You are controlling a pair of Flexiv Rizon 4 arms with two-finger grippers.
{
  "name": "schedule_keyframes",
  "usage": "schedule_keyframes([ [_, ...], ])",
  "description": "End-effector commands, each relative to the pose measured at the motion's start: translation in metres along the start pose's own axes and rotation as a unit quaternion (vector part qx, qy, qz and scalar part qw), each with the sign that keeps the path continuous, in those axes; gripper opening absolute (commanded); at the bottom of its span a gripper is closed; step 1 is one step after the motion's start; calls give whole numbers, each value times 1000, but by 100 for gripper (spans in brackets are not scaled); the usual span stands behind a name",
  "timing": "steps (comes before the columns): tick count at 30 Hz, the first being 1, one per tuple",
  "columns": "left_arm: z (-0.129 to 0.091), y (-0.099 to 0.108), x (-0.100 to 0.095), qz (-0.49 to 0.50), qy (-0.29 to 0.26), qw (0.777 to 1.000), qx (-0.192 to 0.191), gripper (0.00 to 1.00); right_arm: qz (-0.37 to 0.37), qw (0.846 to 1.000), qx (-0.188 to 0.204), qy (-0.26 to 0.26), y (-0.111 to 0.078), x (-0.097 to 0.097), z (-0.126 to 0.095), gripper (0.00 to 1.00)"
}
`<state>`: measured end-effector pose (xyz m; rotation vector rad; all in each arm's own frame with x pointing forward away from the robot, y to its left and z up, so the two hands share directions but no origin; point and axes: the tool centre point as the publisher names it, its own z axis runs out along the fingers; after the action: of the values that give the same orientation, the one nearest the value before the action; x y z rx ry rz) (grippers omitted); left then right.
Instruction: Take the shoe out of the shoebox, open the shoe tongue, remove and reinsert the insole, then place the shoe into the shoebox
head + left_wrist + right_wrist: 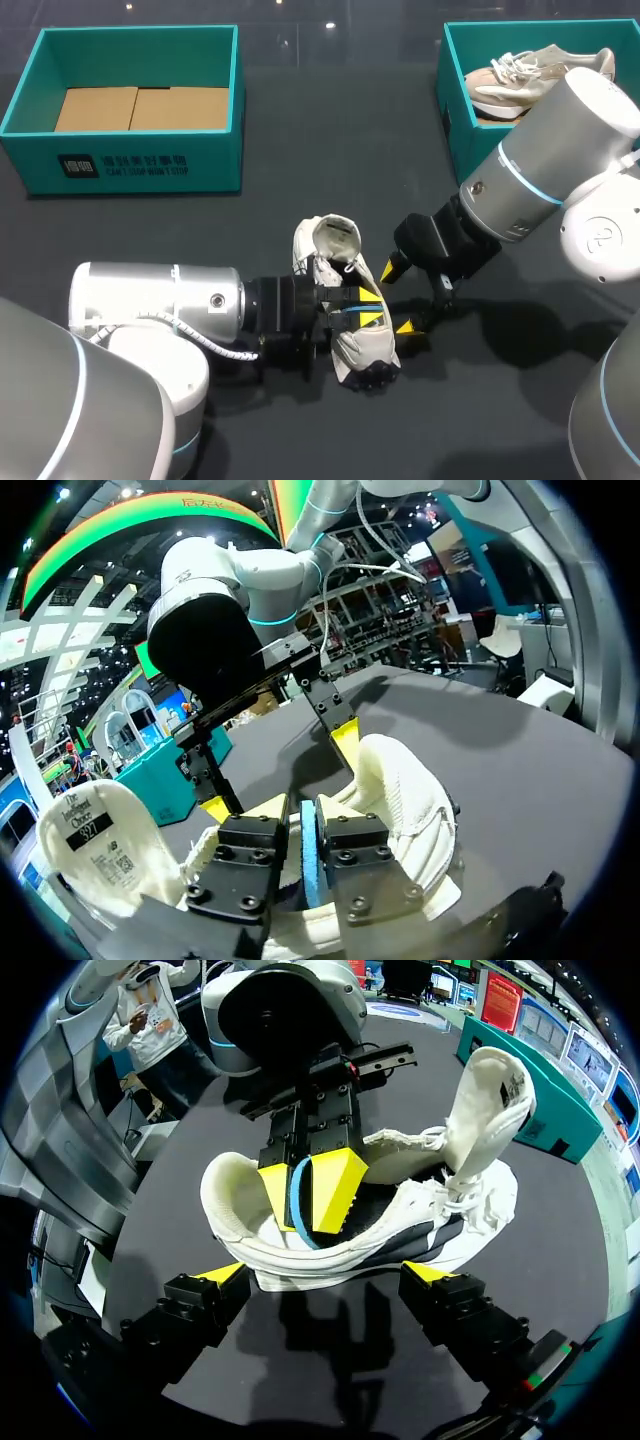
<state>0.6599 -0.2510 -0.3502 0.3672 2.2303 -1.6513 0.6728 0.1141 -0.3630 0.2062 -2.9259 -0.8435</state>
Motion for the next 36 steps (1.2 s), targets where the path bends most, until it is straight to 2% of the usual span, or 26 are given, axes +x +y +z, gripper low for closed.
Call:
schedule_keyframes([
  [1,-16,-7,4,2,1,1000,5,40,0,1000,0,-1,0,0,2,100],
  [12,-29,-22,-2,3,21,1000,1,39,0,1000,0,-1,0,0,2,100],
  [23,-42,-21,-1,-1,82,996,-41,38,17,999,12,-32,-22,-2,-56,100],
  [30,-56,-25,-1,-7,115,992,-54,39,29,999,10,-39,-51,0,-89,100],
  [31,-59,-26,-1,-4,122,991,-61,39,31,999,0,-36,-56,2,-93,100],
  [36,-72,-24,1,-2,155,985,-78,40,31,999,0,-36,-56,2,-93,100],
])
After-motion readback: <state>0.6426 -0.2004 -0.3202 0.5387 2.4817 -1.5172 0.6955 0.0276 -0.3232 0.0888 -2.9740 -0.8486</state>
